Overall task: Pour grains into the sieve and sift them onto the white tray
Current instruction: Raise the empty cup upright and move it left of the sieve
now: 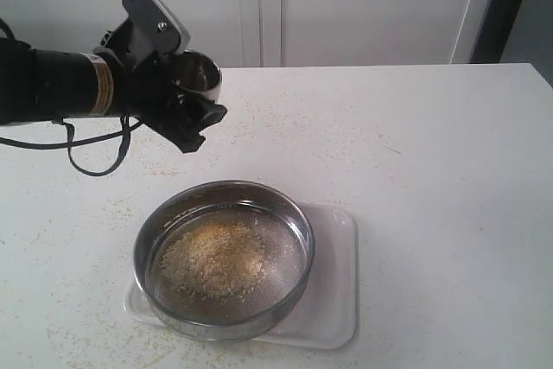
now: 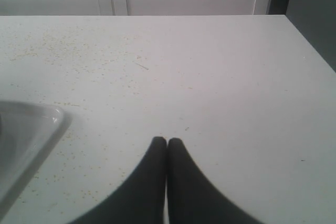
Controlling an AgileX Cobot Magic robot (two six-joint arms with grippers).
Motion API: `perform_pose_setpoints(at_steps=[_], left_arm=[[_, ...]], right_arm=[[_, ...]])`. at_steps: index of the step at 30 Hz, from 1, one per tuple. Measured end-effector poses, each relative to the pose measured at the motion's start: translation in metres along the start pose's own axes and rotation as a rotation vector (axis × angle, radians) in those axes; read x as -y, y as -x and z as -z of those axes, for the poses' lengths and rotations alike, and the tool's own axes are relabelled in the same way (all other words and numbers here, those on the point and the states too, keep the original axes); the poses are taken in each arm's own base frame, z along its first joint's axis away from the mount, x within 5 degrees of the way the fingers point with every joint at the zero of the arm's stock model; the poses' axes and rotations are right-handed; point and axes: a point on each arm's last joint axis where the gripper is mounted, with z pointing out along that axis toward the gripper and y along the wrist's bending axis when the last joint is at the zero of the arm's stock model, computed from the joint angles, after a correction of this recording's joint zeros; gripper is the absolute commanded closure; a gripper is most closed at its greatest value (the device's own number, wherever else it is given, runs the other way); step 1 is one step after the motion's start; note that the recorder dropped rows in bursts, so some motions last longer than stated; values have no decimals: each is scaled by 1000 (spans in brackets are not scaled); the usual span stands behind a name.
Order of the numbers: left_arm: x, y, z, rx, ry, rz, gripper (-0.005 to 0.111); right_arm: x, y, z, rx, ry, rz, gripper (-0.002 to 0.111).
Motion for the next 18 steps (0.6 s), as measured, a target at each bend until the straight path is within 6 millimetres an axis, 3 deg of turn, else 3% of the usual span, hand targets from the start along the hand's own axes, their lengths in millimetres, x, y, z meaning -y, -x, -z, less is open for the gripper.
perform_pose_setpoints(at_steps=[6,10,18], left_arm=[[-8,9,2,131,35,85,107],[-21,10,5,184,112,248,107],[-47,-5,-4,352,182,447,107]], right_arm=[[0,0,0,0,0,0,108],[0,0,0,0,0,0,108],[0,0,0,0,0,0,108]])
